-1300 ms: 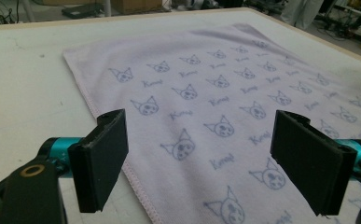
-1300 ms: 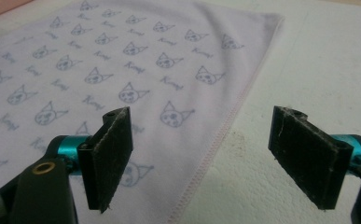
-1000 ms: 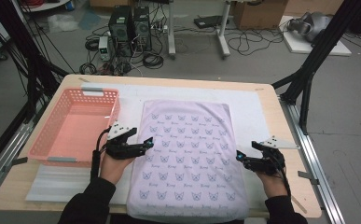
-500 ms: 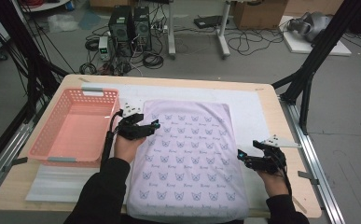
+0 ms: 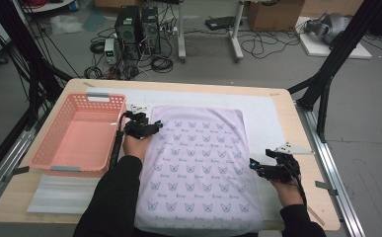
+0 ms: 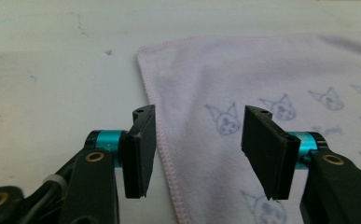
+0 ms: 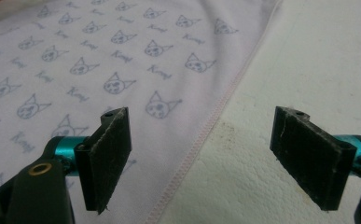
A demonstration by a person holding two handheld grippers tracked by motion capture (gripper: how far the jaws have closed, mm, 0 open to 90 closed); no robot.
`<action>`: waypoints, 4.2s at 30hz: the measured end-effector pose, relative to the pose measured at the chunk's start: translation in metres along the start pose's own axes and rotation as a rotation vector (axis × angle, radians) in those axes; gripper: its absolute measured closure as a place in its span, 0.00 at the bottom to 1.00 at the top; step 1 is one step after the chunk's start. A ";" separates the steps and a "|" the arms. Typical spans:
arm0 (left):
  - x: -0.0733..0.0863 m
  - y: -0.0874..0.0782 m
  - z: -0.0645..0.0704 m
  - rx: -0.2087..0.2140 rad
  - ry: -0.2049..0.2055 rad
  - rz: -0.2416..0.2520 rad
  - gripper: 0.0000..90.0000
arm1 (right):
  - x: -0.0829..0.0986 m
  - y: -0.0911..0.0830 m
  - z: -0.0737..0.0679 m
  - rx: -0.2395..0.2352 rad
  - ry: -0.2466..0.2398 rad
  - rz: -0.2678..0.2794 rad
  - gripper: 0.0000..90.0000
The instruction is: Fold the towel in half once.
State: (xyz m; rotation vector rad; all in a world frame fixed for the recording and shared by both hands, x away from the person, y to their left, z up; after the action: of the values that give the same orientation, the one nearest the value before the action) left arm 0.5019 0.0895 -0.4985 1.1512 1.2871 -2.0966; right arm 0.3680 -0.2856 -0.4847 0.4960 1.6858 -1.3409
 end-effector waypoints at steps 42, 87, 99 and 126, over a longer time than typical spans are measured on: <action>0.009 0.009 0.003 0.044 -0.031 -0.056 0.96 | -0.049 0.120 0.024 0.095 0.008 -0.233 0.94; 0.041 -0.126 0.074 0.217 0.154 0.060 0.95 | -0.026 -0.025 -0.017 -0.130 0.085 0.059 0.97; 0.080 -0.120 0.083 0.242 0.211 -0.058 0.90 | 0.015 -0.024 -0.029 -0.128 -0.018 -0.060 0.93; 0.062 -0.066 0.052 0.172 0.115 -0.143 0.44 | -0.012 0.039 -0.006 0.001 0.053 -0.126 0.65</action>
State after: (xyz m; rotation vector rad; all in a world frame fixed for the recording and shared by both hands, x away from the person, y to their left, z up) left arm 0.3985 0.0796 -0.5031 1.3030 1.2954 -2.3132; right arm 0.4017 -0.2647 -0.4971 0.4356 1.7850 -1.4293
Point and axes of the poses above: each handheld gripper's, and its own axes: y roughly forward along the jaws, x roughly out of its underside, z roughly to its right, the point moved 10 cm from there along y, roughly forward along the jaws, and after that the axes turned 9 degrees about x, right-handed, at the moved point
